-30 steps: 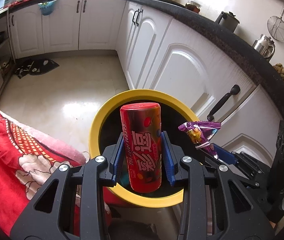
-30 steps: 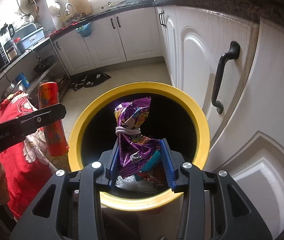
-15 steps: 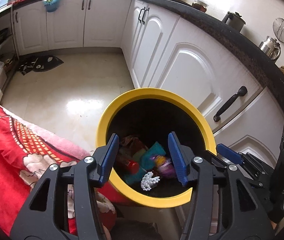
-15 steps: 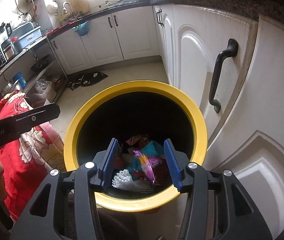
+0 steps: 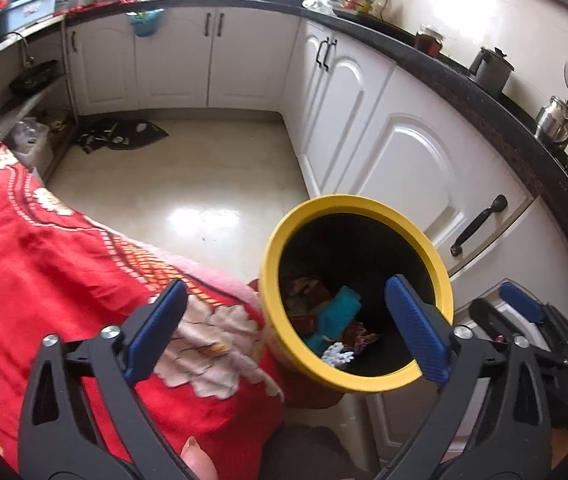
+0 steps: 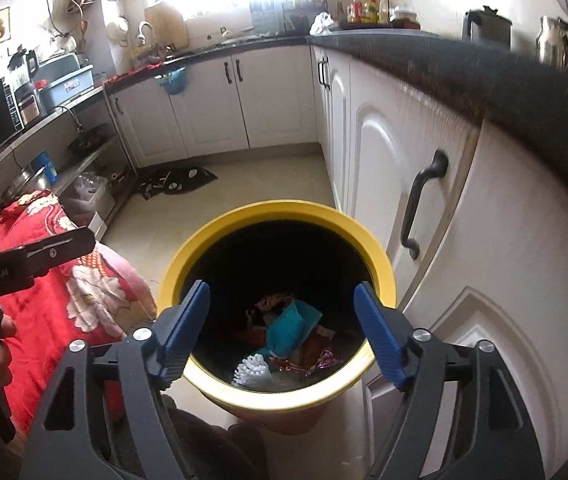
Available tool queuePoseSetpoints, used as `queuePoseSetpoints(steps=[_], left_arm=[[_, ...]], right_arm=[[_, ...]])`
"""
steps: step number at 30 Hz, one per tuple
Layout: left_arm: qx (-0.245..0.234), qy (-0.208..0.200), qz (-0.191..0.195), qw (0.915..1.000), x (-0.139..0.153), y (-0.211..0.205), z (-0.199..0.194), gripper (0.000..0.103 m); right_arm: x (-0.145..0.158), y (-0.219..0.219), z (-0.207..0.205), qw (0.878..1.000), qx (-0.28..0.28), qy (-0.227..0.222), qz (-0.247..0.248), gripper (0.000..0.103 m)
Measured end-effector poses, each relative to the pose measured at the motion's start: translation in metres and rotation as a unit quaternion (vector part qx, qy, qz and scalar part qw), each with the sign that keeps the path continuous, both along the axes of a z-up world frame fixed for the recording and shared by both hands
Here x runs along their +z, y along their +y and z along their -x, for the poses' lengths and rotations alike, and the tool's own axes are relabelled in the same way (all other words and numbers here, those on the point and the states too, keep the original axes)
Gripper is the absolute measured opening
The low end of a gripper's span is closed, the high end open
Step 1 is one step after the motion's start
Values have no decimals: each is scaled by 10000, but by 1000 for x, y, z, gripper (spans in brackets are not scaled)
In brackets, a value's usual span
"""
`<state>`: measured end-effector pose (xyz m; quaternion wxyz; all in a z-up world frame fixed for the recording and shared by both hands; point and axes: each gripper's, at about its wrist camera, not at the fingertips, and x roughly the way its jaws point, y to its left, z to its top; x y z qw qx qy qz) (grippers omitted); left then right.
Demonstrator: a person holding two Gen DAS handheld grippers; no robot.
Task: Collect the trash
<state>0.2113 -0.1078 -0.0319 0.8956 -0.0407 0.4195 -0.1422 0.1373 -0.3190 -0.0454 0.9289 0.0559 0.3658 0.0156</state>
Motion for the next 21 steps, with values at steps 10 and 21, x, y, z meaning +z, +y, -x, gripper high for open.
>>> queuePoseSetpoints(steps=[10, 21], left_arm=[[170, -267, 67, 9995, 27, 29, 32, 92], [349, -610, 105, 9975, 45, 53, 75, 92]], right_arm=[[34, 23, 32, 9991, 117, -392, 100, 92], [51, 46, 66, 9970, 154, -742, 177, 96]])
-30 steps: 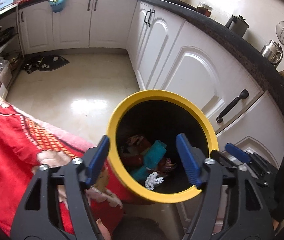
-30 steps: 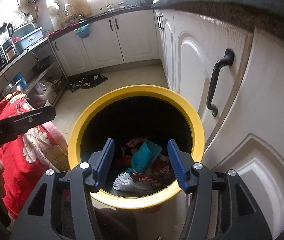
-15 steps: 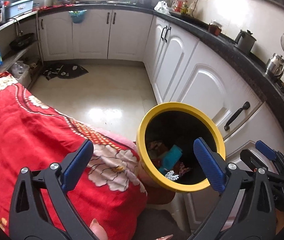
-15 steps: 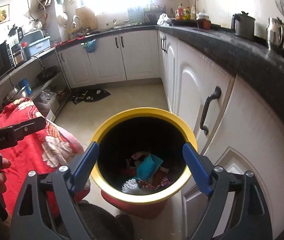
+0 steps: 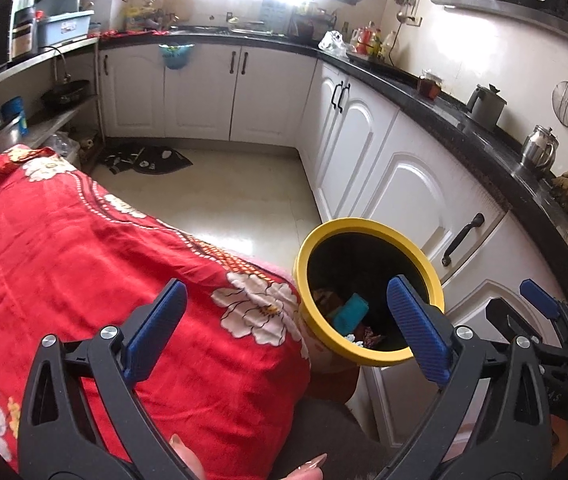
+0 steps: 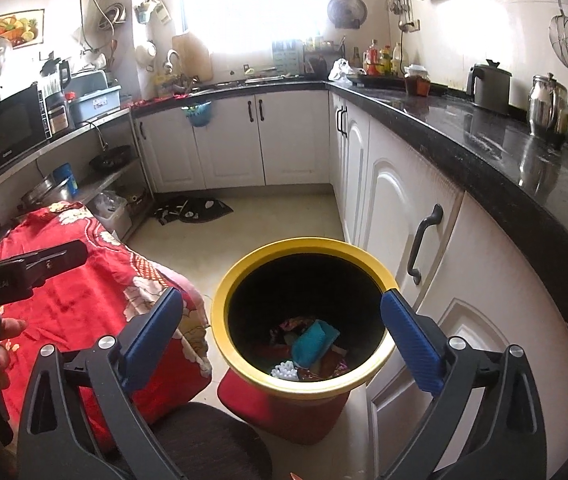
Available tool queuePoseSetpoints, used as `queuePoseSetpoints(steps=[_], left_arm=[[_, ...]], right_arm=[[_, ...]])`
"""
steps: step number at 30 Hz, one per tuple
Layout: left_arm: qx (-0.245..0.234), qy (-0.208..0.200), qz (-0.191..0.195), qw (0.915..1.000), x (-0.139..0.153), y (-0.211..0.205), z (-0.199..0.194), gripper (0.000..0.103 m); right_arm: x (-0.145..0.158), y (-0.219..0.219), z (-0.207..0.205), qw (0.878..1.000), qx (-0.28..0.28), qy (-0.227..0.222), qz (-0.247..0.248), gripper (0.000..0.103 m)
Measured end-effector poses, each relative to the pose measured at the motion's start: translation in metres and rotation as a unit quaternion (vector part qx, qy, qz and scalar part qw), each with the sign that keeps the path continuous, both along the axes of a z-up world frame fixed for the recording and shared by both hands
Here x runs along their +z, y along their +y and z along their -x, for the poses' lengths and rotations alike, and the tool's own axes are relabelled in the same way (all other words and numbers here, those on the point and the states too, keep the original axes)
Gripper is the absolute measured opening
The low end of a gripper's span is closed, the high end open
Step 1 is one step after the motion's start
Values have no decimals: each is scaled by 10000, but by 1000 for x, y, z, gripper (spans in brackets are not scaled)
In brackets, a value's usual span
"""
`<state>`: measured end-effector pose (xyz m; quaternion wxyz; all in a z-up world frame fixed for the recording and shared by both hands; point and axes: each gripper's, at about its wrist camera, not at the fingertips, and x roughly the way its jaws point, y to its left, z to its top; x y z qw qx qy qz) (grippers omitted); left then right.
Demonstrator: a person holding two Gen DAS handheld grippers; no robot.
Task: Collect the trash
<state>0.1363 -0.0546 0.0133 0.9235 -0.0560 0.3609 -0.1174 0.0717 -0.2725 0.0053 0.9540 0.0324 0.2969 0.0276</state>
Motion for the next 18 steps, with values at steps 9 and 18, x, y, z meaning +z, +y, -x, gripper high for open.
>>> queuePoseSetpoints(steps=[9, 18], left_arm=[[177, -269, -199, 9993, 3, 12, 30, 92], [286, -563, -330, 9975, 2, 17, 55, 92]], right_arm=[[5, 14, 26, 9990, -13, -400, 197, 97], [5, 31, 53, 9962, 112, -769, 388, 97]])
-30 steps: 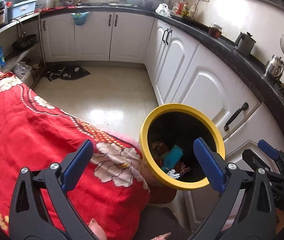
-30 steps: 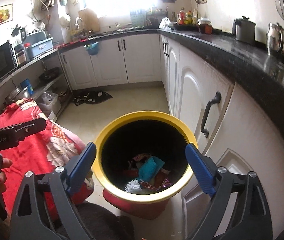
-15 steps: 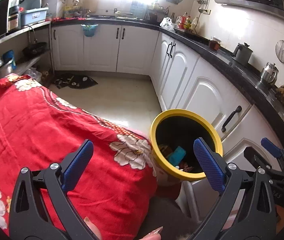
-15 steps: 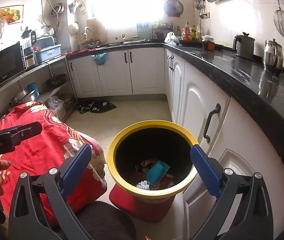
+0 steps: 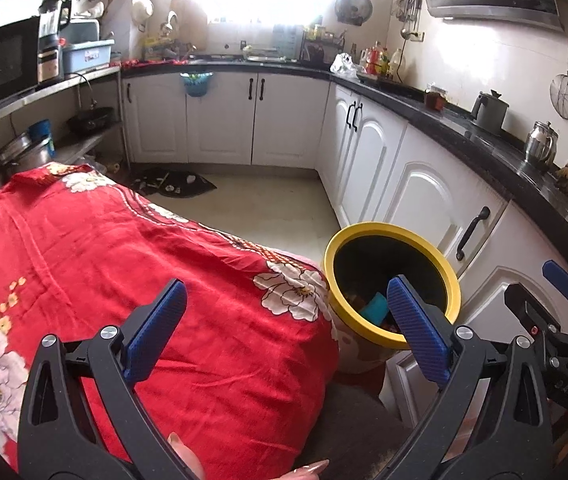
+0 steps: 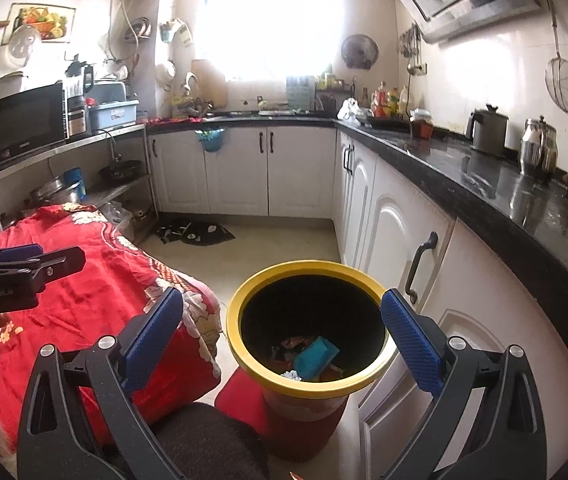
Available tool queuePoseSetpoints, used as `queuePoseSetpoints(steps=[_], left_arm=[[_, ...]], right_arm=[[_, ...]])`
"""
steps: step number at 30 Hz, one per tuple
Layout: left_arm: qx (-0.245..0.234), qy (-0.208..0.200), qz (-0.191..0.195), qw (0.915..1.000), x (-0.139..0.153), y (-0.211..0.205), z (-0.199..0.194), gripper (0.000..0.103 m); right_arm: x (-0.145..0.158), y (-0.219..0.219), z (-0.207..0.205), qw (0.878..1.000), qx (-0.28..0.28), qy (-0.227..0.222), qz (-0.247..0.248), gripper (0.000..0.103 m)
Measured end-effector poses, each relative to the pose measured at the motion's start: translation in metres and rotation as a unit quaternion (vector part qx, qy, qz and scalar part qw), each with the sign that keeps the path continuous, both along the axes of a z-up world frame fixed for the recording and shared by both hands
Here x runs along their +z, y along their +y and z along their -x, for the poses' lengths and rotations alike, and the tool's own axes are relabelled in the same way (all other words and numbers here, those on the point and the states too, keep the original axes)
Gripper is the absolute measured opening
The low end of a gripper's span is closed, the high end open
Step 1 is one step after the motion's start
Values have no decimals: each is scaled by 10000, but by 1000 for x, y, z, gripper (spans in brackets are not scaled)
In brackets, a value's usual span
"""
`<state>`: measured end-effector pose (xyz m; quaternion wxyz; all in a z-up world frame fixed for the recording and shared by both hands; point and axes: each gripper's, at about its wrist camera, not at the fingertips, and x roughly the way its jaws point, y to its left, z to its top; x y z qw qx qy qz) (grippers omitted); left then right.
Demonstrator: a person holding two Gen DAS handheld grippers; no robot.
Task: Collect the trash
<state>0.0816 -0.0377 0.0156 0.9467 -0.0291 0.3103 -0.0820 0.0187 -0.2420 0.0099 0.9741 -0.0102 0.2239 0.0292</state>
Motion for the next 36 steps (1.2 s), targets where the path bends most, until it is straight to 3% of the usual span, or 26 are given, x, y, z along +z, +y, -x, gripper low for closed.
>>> queuePoseSetpoints(steps=[15, 25, 36], left_arm=[[154, -787, -116, 9967, -7, 0, 56, 92], [192, -916, 37, 9956, -17, 3, 82, 92], [203, -928, 50, 9955, -19, 5, 87, 92]], right_arm=[[-12, 5, 57, 9973, -50, -716, -132, 97], [-29, 9, 73, 9976, -68, -673, -120, 97], [-27, 10, 79, 9967, -106, -804, -93, 97]])
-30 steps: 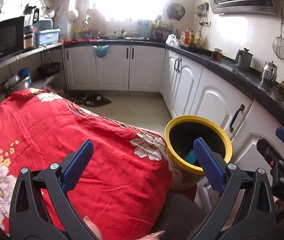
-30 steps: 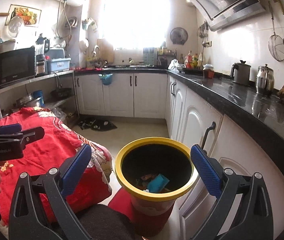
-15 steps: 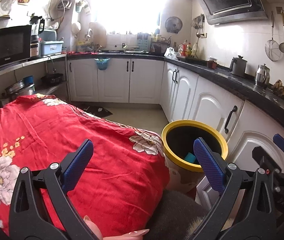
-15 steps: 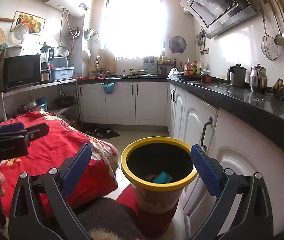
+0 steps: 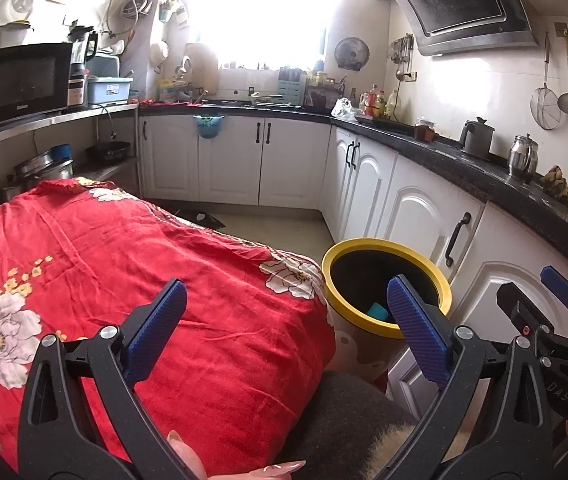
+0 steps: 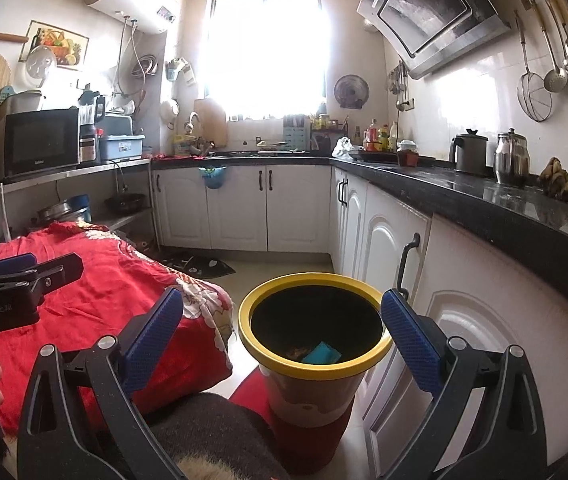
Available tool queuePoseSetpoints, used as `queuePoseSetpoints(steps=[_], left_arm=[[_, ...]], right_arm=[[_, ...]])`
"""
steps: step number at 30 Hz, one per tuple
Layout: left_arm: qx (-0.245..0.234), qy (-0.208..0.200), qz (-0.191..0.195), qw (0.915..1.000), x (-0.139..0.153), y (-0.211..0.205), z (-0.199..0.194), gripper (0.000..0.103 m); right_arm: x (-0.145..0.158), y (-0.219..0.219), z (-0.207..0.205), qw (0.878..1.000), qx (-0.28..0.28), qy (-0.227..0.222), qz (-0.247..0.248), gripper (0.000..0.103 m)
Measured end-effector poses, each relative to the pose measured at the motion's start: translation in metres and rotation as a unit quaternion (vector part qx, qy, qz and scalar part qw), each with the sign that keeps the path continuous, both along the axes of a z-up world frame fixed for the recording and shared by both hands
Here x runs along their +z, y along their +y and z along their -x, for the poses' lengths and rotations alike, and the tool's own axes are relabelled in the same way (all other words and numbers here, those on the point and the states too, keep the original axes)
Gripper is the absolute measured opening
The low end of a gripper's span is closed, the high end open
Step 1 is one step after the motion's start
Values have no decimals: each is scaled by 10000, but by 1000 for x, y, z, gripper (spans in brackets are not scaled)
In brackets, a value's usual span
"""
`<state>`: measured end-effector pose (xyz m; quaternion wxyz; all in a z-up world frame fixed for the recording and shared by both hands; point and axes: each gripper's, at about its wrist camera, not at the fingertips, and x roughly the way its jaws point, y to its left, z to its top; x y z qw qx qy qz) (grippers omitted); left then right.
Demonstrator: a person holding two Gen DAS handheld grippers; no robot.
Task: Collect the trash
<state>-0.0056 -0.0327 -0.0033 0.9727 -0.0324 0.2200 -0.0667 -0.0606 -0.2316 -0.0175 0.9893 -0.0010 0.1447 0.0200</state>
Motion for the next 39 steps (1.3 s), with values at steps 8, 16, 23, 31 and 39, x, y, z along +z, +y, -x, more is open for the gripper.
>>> queuePoseSetpoints(steps=[8, 16, 23, 31, 39], left_arm=[[-3, -17, -10, 10000, 1, 0, 1, 92], [9, -15, -7, 10000, 1, 0, 1, 92], [16, -3, -14, 10000, 1, 0, 2, 92], [27, -20, -12, 10000, 0, 0, 2, 92], [22, 12, -20, 10000, 0, -1, 2, 92]], right_arm=[[1, -2, 0, 10000, -3, -3, -14, 97], [0, -2, 1, 10000, 1, 5, -24, 97], [1, -3, 0, 10000, -6, 5, -23, 97], [1, -3, 1, 10000, -55, 11, -75, 97], [1, -2, 1, 9999, -70, 23, -86, 97]])
